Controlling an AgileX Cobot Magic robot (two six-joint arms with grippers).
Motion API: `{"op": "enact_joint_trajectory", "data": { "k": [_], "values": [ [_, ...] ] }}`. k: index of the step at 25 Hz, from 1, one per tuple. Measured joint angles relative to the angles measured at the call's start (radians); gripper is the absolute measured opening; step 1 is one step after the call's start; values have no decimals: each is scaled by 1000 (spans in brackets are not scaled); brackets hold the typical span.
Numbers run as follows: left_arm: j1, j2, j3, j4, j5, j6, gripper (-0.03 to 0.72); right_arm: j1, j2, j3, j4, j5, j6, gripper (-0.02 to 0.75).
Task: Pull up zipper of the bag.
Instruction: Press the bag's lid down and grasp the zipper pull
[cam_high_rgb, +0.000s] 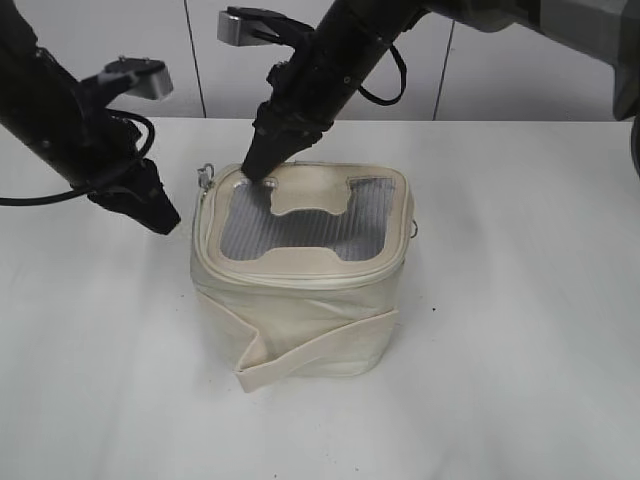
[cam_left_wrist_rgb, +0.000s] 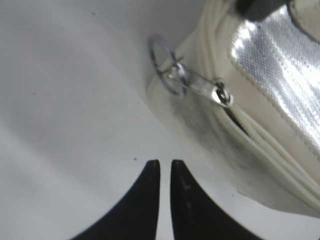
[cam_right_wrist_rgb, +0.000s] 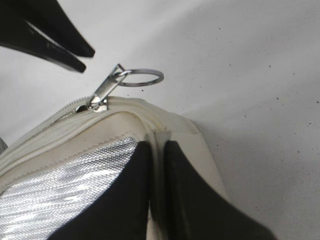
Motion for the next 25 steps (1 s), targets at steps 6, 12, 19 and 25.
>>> {"op": "enact_joint_trajectory", "data": {
  "k": [6,12,19,25],
  "values": [
    [26,-91,-1,-48,-216,-5,286,0,0,0,0,0,2,57],
    [26,-84,-13,-270,-279,-6,344,0,-1,1,-2,0,6,55],
    [26,-21,-15,-401,-228,-29,348,0,-1,1,-2,0,9,53],
    [26,69,-66,-415,-145,-96,348,0,-1,1,-2,0,14,53]
  ]
}}
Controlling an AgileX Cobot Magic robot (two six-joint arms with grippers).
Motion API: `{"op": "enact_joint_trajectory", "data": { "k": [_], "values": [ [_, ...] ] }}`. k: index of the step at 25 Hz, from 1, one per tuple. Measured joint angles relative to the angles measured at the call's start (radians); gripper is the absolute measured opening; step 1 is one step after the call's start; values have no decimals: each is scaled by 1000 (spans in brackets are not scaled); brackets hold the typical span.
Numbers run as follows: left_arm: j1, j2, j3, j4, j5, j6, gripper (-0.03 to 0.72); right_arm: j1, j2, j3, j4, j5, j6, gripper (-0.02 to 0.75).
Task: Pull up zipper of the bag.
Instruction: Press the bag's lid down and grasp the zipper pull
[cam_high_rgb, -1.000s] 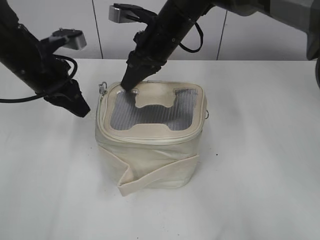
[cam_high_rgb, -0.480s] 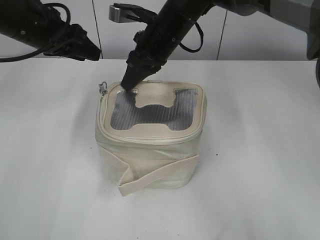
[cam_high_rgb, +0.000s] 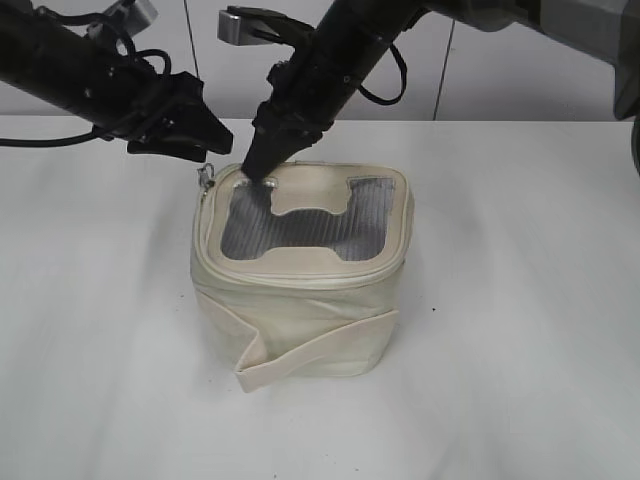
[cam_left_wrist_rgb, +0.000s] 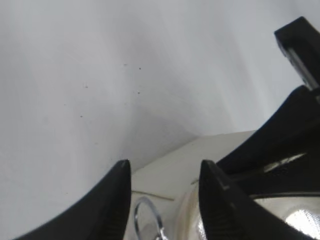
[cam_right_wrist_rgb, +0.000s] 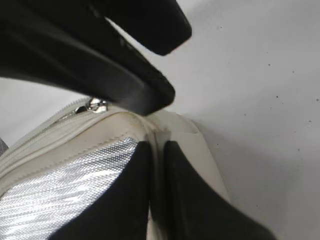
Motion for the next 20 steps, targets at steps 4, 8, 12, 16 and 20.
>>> {"op": "enact_joint_trajectory", "data": {
  "k": [4,8,12,16,20],
  "values": [
    [0,48,-50,47,58,-115,348,0,0,0,0,0,4,53],
    [0,69,-79,137,96,-211,348,0,0,0,0,0,5,53],
    [0,71,-81,174,124,-239,299,0,0,0,0,0,5,52],
    [0,77,-83,179,142,-244,163,0,0,0,0,0,5,52],
    [0,77,-83,180,153,-244,11,0,0,0,0,0,6,52]
  ]
}}
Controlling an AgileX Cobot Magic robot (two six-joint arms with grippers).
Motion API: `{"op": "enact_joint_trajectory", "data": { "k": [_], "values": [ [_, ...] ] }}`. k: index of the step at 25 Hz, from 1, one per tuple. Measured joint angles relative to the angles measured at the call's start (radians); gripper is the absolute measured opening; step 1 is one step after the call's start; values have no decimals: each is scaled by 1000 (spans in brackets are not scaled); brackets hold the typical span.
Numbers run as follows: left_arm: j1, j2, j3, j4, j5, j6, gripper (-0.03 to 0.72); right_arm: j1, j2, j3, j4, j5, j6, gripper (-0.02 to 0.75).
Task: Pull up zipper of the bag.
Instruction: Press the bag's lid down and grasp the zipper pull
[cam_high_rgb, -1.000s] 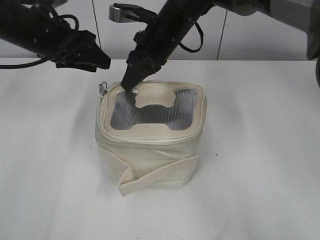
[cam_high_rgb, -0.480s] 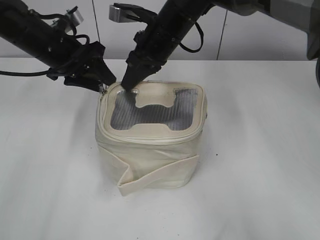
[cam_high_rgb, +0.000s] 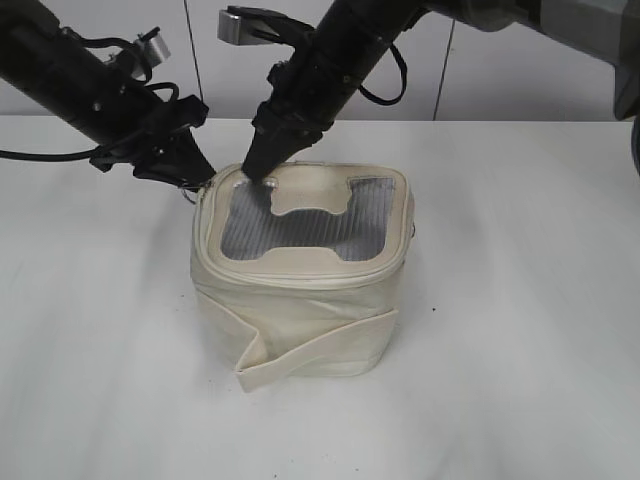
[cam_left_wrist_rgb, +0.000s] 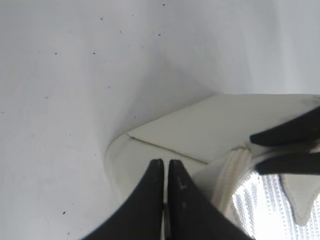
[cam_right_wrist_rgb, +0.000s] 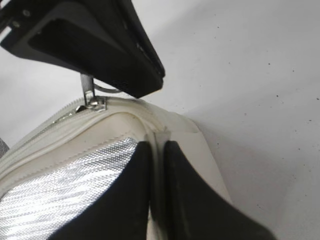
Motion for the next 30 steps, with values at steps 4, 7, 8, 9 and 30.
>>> {"op": "enact_joint_trajectory", "data": {
  "k": [4,7,8,9,30],
  "values": [
    [0,0,0,19,33,0,-3,0,0,0,-1,0,1,52],
    [0,0,-4,41,53,-1,-3,1,0,0,-1,0,8,52],
    [0,0,-5,52,58,-1,-3,2,0,0,-2,0,12,52],
    [0,-2,-5,67,62,-2,-3,2,0,0,-3,0,16,52],
    [-11,-85,-6,197,179,-11,-3,19,-5,-10,-37,1,98,50]
  ]
}}
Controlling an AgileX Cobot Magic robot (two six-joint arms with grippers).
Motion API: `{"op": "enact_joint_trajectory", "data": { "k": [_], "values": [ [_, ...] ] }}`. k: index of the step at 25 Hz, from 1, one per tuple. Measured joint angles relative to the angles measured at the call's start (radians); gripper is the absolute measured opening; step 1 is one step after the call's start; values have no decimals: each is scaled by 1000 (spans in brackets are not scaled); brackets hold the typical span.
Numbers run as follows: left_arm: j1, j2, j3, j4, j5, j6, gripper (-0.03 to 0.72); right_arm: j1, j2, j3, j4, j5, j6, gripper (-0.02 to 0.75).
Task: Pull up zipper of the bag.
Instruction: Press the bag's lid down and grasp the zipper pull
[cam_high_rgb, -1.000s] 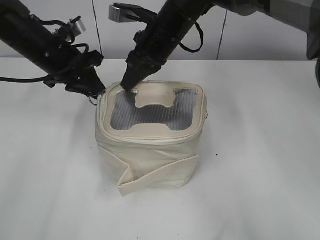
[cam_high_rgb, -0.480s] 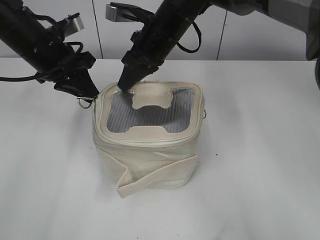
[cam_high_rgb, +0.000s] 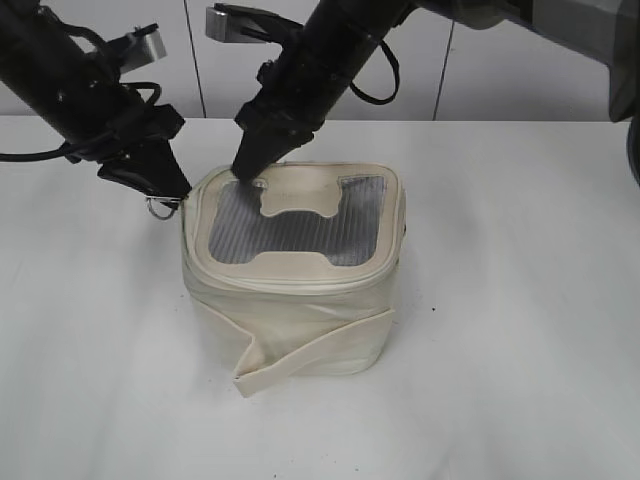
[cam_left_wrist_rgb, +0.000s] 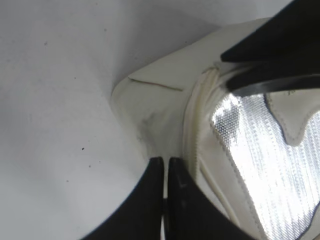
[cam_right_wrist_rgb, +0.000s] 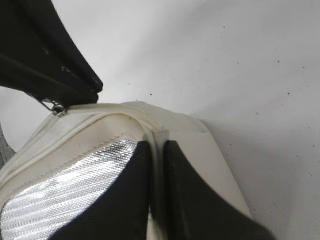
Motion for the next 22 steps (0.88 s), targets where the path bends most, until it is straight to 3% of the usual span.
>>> {"op": "enact_joint_trajectory", "data": {
  "k": [18,22],
  "values": [
    [-24,-9,1,49,-46,-33,0,0,-1,-1,-12,0,21,50],
    [-23,-15,2,80,-52,-33,70,-2,-2,-1,-34,0,23,49]
  ]
}}
